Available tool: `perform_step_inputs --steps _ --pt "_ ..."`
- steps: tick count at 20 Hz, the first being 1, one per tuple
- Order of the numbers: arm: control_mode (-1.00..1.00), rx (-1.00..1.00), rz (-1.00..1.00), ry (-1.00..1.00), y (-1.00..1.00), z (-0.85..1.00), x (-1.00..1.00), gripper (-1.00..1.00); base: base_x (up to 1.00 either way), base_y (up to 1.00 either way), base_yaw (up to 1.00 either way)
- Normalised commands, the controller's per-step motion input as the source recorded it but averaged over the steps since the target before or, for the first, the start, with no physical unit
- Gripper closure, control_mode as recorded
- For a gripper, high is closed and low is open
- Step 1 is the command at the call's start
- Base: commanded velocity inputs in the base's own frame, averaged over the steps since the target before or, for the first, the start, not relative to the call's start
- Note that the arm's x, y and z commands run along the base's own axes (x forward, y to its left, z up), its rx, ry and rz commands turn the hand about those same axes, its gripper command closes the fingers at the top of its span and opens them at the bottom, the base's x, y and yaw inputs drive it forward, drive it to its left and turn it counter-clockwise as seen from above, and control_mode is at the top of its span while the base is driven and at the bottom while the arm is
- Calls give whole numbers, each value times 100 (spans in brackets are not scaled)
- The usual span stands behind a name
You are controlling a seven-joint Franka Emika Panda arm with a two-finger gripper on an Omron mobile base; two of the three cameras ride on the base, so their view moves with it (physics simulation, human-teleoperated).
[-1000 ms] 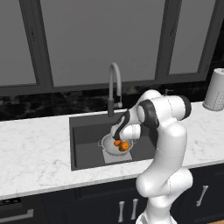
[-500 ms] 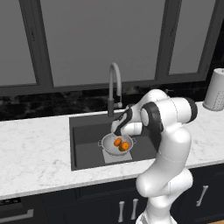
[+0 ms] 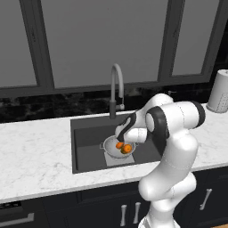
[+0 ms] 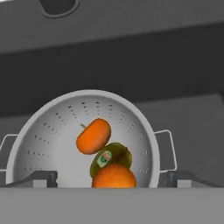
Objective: Put the colander in the sink, put the tangerine, kiwi, orange in the colander, and turn on the sink faucet and pour water over the colander.
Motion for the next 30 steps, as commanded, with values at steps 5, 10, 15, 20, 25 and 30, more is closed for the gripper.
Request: perform_step_inputs --steps 5,10,15,20,25,30 --pt "-100 2 1 -34 -7 17 -9 -100 0 0 0" --pt "-100 6 2 -35 -20 29 0 -100 0 0 0" --pt "-100 3 0 -17 -66 25 0 -100 0 0 0" --pt "-100 3 0 -14 -57 27 0 -100 0 0 0" --pt "-100 1 0 -17 -28 19 0 -100 0 0 0" --pt "-100 0 0 -27 -9 1 0 -100 0 0 0"
